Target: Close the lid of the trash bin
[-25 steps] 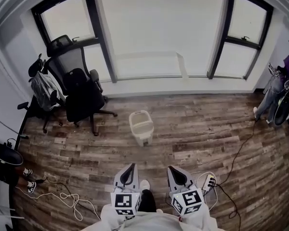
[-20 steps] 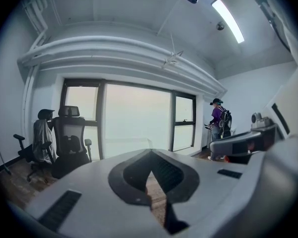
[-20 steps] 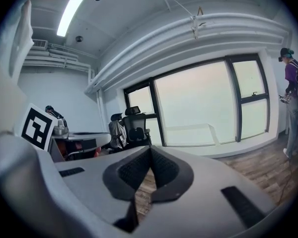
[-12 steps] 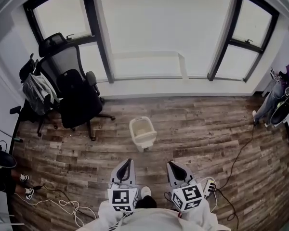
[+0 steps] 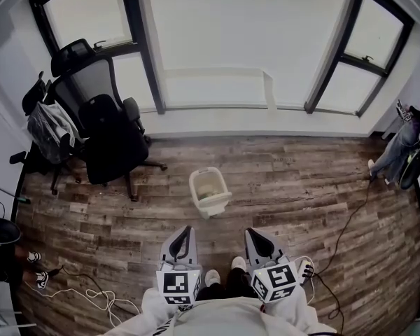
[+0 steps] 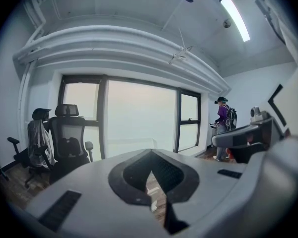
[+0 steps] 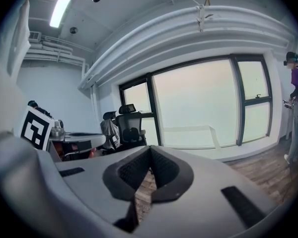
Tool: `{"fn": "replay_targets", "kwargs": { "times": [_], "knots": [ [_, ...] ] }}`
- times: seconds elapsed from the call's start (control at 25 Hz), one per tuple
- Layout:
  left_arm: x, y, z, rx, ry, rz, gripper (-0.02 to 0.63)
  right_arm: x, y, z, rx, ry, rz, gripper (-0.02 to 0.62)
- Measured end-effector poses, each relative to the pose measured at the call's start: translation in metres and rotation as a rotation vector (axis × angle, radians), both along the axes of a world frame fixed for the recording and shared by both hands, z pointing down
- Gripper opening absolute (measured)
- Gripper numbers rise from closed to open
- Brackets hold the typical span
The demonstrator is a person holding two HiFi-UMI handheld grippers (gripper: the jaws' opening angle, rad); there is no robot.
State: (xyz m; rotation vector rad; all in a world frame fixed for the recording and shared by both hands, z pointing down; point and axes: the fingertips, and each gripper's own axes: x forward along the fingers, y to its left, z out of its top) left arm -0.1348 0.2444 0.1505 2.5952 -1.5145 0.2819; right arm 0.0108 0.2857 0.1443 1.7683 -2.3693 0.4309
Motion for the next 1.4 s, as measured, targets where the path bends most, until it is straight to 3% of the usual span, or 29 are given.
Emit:
{"fn": "replay_targets", "kwargs": {
  "times": [0.48,0.92,1.4],
  "knots": [
    [0.019,-0.068,-0.004,0.002,-0.021,-0.075,0.005,0.019,-0.087,0.002,0.017,-0.034,-0.082,0.023],
    [0.063,-0.146,-0.003,0.001,-0.042,-0.163,0.005,0.07,-0.183,0.005,0.017,-0.058,-0.163,0.023],
    [0.104,-0.184,0.026,-0.082,-0.074,-0.223,0.005,0.105,-0.235,0.041,-0.047,-0.106,-0.224,0.023]
  ]
}}
